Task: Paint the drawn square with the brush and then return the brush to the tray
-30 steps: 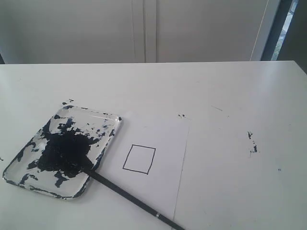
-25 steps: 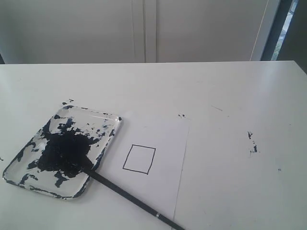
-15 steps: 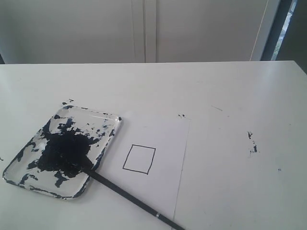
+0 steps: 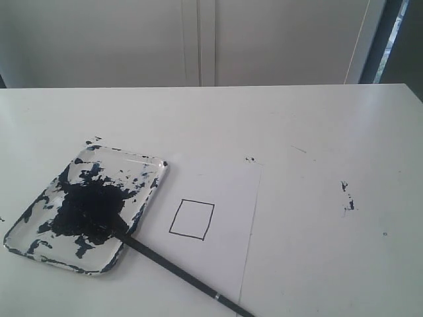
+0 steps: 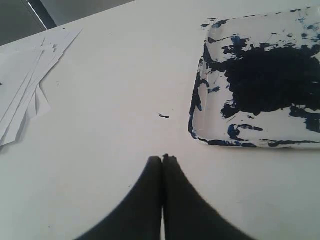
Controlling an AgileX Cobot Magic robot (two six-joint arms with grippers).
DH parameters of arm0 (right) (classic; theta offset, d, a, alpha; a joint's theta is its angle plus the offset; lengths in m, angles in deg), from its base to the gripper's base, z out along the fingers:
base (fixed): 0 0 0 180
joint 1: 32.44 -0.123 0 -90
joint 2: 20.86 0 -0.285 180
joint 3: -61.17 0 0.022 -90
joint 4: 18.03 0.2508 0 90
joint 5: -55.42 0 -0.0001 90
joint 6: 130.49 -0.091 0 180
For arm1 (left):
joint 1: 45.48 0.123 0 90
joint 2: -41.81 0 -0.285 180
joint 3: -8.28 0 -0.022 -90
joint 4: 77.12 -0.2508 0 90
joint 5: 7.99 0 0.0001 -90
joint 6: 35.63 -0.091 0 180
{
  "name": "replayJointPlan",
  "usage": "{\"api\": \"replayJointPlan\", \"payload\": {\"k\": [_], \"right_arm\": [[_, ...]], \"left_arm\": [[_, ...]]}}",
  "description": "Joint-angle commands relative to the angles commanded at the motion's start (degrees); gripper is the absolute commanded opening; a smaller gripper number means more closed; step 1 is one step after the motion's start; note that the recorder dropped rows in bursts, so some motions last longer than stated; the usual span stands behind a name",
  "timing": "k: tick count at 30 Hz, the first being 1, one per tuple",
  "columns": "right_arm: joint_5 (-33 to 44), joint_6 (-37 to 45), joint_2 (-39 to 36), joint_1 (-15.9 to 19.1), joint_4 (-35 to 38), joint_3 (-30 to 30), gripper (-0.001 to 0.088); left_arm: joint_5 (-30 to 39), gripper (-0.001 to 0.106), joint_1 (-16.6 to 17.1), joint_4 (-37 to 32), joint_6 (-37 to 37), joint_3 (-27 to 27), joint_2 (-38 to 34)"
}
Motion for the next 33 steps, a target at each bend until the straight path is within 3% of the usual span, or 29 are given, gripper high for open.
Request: {"api": "replayJointPlan", "payload": {"k": [12,16,20,23,29,31,33], "right_arm": [[-4.8,0.0,-3.4,0.0,0.9,-2.4,0.0000],[-4.8,-0.9,-3.5,0.0,8.1,-2.4,0.0000],[2.0,-3.7,-3.6,0.0,17.1,-2.4,0.0000],[7.2,7.1,-5.5,0.0,24.7,-2.5,0.0000],[23.6,47.6,-11.8,0.0,60.6,-2.7,0.0000],[28.7,53.1,-14.2,0.0,67.0,-2.7,0.0000],[30.6,53.9,-15.9,-0.1,67.2,-3.4,0.0000]], "left_arm": [[0.0,0.000,0.0,0.0,0.0,0.0,0.0],[0.0,0.000,0.0,0.0,0.0,0.0,0.0],[0.0,0.000,0.0,0.0,0.0,0.0,0.0],[0.0,0.000,0.0,0.0,0.0,0.0,0.0],[0.0,0.000,0.0,0.0,0.0,0.0,0.0],[0.0,0.000,0.0,0.0,0.0,0.0,0.0],[0.0,0.000,0.0,0.0,0.0,0.0,0.0]]}}
